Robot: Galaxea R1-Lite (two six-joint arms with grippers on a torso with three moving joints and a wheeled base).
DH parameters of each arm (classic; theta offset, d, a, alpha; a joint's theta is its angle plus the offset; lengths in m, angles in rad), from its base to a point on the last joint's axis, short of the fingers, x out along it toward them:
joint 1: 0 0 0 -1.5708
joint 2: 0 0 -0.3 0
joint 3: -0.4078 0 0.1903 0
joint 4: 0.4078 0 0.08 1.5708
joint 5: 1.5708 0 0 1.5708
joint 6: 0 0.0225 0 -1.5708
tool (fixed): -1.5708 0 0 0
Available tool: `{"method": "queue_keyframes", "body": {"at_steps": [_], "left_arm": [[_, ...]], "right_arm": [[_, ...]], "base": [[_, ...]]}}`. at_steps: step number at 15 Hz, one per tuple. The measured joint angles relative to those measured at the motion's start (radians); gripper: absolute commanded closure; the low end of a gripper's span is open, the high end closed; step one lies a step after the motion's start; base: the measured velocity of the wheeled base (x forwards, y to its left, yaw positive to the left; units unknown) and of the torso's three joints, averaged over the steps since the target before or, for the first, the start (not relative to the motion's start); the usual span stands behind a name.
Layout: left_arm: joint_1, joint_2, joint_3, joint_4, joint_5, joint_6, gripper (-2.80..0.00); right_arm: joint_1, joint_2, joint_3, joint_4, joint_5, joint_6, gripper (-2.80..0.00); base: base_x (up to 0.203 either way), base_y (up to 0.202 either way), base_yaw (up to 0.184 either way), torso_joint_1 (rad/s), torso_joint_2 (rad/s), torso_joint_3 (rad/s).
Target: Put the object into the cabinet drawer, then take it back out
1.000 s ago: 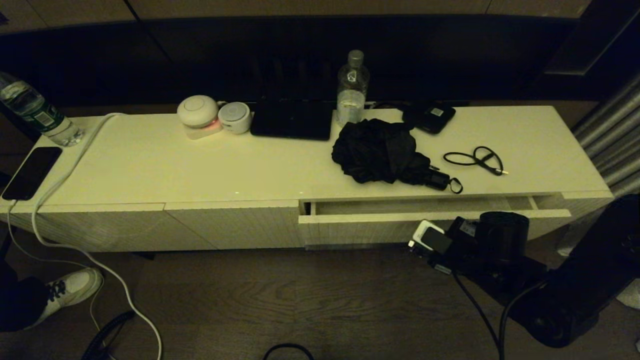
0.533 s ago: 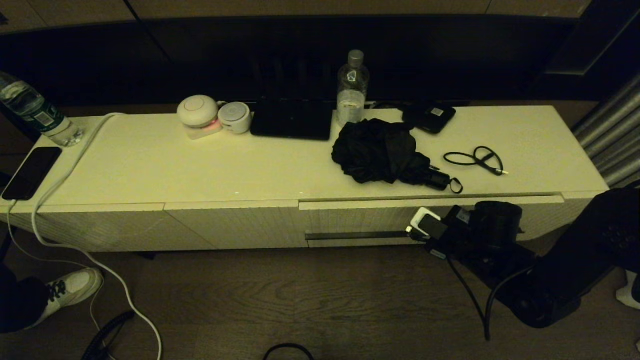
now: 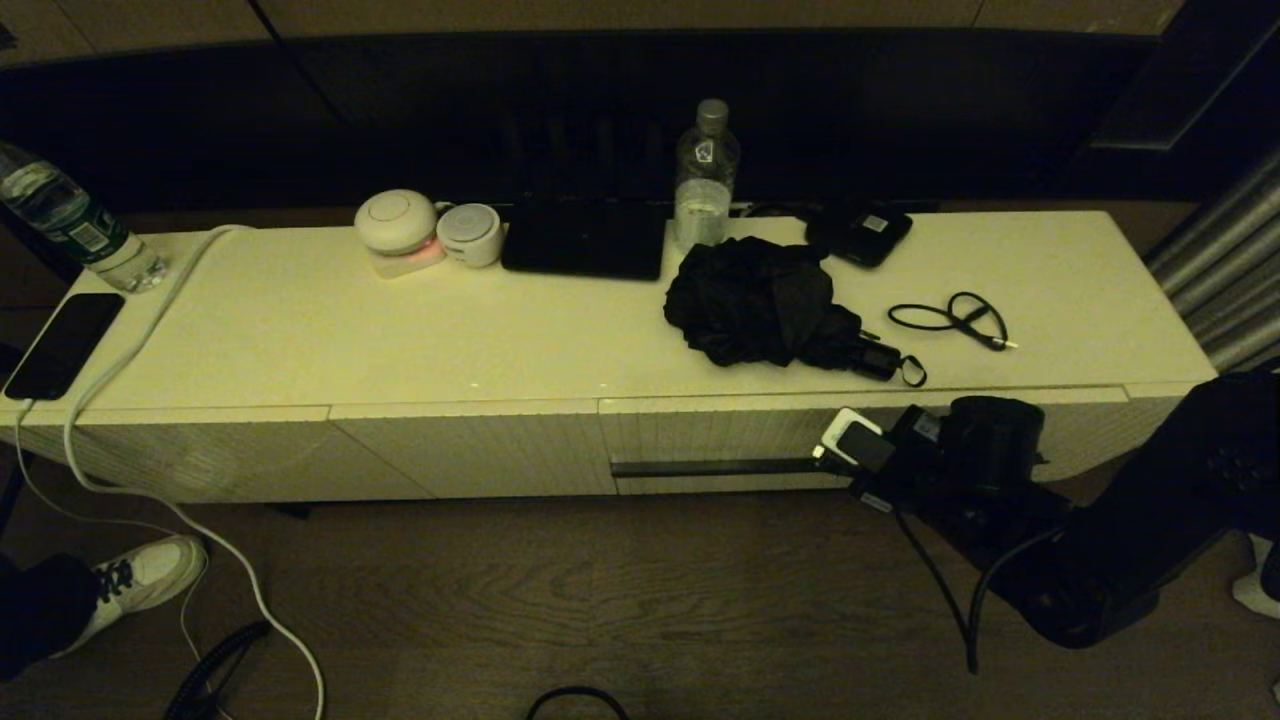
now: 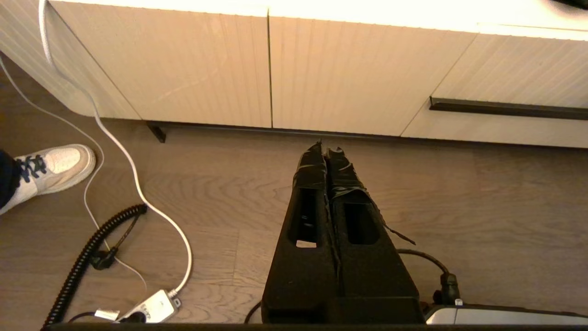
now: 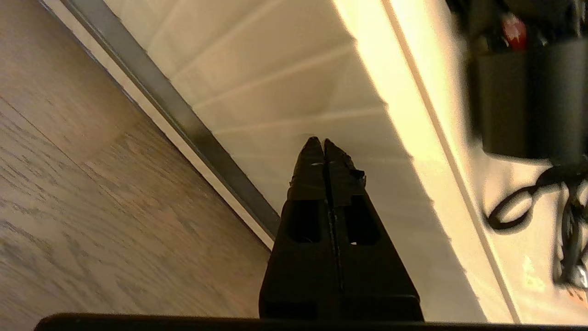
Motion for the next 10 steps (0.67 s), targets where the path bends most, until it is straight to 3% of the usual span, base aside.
{"method": "queue_keyframes", "body": {"at_steps": [5,10], "left_arm": [[-0.001,0.0,0.0,0.0,0.0,0.0,0.0],[0.0,0.0,0.0,0.0,0.0,0.0,0.0]], "right_arm": [[-0.003,-0.207,0.133,0.033,-0.039,0.023,0.0],[-0.054,-0.627,0.254,0.283,-0.075,0.088,0.0]], "base": [[0.0,0.0,0.0,0.0,0.0,0.0],[0.0,0.0,0.0,0.0,0.0,0.0]]}}
